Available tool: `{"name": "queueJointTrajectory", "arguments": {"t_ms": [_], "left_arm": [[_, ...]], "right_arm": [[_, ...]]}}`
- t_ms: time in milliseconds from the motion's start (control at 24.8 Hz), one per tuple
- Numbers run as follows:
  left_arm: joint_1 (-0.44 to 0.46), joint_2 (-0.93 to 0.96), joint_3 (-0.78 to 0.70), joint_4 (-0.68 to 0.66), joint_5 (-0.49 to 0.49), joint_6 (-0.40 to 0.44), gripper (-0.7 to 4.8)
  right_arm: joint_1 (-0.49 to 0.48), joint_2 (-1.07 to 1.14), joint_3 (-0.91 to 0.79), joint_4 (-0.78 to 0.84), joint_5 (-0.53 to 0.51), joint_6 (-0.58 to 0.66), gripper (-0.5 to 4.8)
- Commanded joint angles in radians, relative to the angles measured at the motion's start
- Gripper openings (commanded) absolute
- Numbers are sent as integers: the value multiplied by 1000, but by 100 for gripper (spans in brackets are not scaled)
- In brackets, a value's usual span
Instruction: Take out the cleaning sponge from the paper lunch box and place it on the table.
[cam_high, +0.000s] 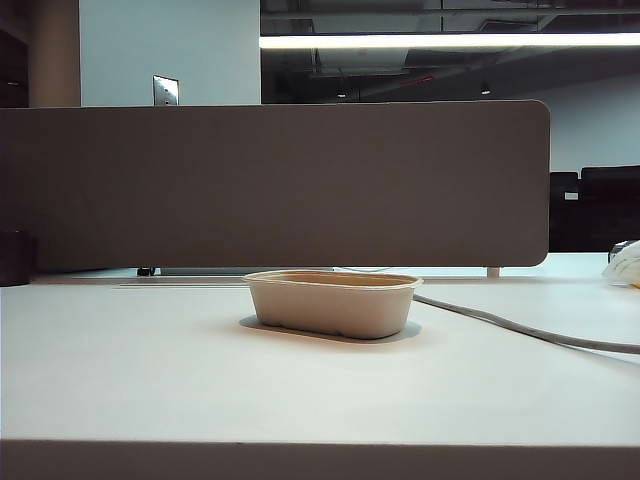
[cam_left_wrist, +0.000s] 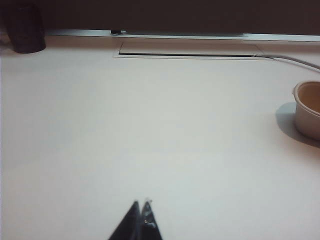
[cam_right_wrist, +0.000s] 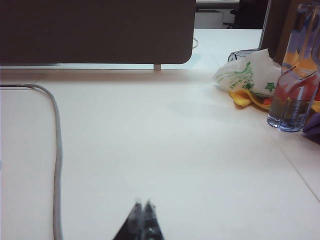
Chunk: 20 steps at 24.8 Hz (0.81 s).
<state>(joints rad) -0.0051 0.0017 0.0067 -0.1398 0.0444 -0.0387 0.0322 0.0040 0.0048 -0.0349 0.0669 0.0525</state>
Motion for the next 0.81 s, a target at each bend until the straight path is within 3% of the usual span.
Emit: {"name": "queueJointTrajectory", "arguments": {"t_ms": [40,282,403,605,807], "left_arm": [[1,1,1,6,3,1,-5],[-14,1,1,6,-1,2,-5],[-97,1,1,6,-26,1,-5],[-283,1,1,6,-12,1,-5],[-371,6,1,7,5,1,-5]], "right_arm": [[0,0,0,16,-3,4,-8],[0,0,0,1,-19,4,-8],[0,0,0,2,-72,43,-8],[1,0,0,10,-173,193,-4],[1,0,32,24,-293,406,-5]]}}
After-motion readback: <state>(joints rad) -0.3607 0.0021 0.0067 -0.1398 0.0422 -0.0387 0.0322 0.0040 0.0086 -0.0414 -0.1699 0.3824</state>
